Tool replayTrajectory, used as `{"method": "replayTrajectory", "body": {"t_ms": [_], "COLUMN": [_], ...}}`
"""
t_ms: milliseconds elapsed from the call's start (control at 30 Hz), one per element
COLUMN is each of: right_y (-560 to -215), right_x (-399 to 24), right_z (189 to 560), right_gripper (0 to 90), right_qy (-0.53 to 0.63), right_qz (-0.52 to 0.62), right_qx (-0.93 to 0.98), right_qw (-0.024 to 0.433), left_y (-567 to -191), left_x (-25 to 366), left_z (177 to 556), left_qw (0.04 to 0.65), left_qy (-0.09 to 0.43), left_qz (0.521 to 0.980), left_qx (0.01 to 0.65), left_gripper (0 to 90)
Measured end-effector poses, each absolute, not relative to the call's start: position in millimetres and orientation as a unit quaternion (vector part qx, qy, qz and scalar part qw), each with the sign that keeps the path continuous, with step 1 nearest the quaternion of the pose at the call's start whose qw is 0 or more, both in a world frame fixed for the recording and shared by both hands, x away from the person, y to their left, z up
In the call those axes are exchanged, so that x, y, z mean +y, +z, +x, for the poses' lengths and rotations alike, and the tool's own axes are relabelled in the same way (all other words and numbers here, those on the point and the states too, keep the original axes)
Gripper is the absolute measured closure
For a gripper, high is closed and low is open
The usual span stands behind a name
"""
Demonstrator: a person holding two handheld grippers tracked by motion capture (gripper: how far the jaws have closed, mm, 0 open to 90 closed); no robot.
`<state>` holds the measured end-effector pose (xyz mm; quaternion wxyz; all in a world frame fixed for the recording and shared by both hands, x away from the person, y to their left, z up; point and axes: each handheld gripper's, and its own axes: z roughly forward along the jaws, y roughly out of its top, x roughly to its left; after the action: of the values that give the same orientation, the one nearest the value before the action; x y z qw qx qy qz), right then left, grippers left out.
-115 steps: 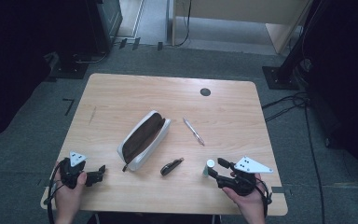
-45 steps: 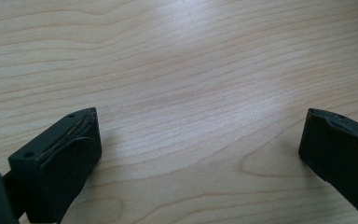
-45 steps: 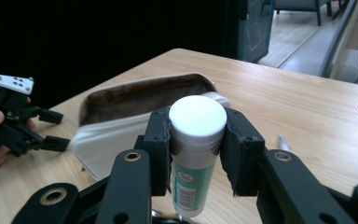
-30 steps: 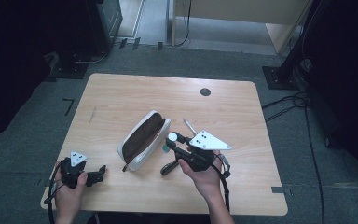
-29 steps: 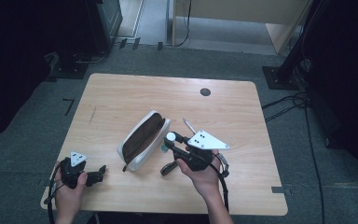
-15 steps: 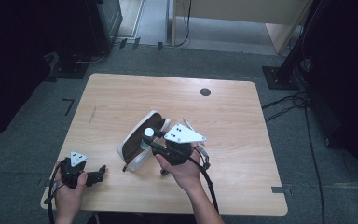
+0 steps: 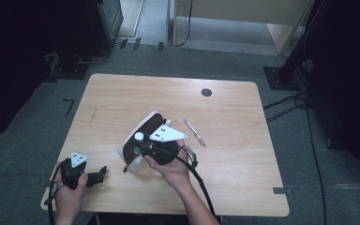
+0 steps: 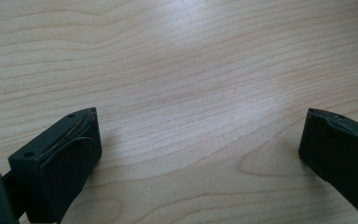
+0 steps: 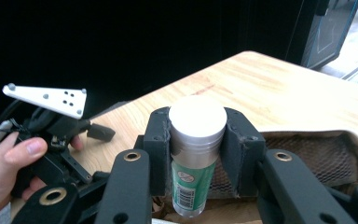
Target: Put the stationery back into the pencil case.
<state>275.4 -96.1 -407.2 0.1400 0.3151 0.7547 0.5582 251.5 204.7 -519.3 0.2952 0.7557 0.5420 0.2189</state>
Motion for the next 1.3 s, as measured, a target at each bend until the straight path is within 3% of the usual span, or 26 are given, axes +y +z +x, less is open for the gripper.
{"method": "replayTrajectory", "body": {"t_ms": [533,900,1300], "right_y": [-420.0,-422.6,-420.5], "right_x": [-100.4,-108.5,-114.3], "right_z": [283.9,288.6,289.2], "right_gripper": [65.5,65.2,66.3], "right_qy": [0.53,0.508,0.518], "right_qz": [0.346,0.368,0.374], "right_qx": [0.764,0.762,0.752], "right_qw": [0.123,0.161,0.162], "left_y": [-519.3,-519.4,-519.3], "left_x": [204.7,204.6,204.5], "left_z": [251.5,251.5,251.6], "left_qw": [0.295,0.296,0.296], "left_qy": [0.219,0.219,0.219], "left_qz": [0.756,0.755,0.756], "left_qx": [0.542,0.542,0.541], "left_gripper": [0.0,0.0,0.0]}}
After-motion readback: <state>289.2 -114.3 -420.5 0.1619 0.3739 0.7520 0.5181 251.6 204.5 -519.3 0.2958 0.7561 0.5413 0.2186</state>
